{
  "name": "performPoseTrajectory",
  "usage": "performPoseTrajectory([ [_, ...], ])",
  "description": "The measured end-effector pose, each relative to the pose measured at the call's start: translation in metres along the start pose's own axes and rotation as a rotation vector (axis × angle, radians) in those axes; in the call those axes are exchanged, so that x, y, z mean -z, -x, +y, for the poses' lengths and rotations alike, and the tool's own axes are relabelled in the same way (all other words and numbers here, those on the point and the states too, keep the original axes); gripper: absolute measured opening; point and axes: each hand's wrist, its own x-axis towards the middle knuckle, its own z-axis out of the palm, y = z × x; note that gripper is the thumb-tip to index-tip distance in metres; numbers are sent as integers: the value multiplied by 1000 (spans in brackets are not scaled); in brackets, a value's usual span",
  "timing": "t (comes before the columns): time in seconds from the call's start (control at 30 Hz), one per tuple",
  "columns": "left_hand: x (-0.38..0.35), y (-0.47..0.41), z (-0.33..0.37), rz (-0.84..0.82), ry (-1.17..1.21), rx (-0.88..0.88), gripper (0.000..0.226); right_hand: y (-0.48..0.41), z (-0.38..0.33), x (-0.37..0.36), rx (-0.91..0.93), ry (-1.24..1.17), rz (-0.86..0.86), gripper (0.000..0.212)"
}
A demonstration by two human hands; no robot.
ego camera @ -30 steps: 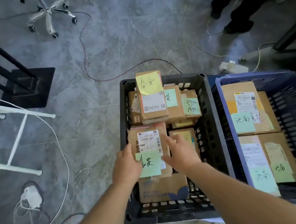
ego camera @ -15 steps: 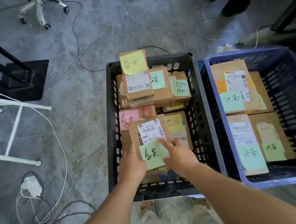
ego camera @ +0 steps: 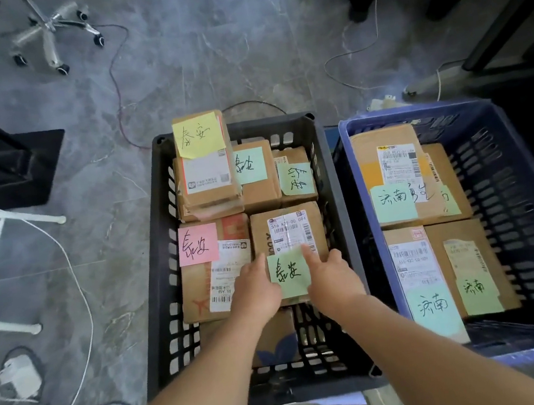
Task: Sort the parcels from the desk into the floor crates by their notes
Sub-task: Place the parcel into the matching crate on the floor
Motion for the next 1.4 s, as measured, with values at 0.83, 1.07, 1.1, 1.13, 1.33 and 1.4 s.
performPoseTrajectory([
  [0.83, 88, -28, 3, 582, 340, 71, 32, -25, -65, 83, 69, -36, 210, 40],
  [1.07, 142, -45, 15, 434, 243, -31, 47, -41, -127, 115, 242, -214, 236, 45],
  [1.1, 143, -47, 15, 353, 217, -33, 44, -42, -133, 114, 226, -250, 222, 46],
  [1.13, 144, -48, 14, 288, 211, -28, 42, -43, -138, 111, 203, -293, 200, 50],
  [1.33, 147, -35, 8, 248, 273, -80, 50, -23, -141, 98, 138, -345, 240, 82],
  [1.4, 143, -24, 4, 206, 276, -106, 51, -2, -134, 94, 120, -382, 230, 85],
])
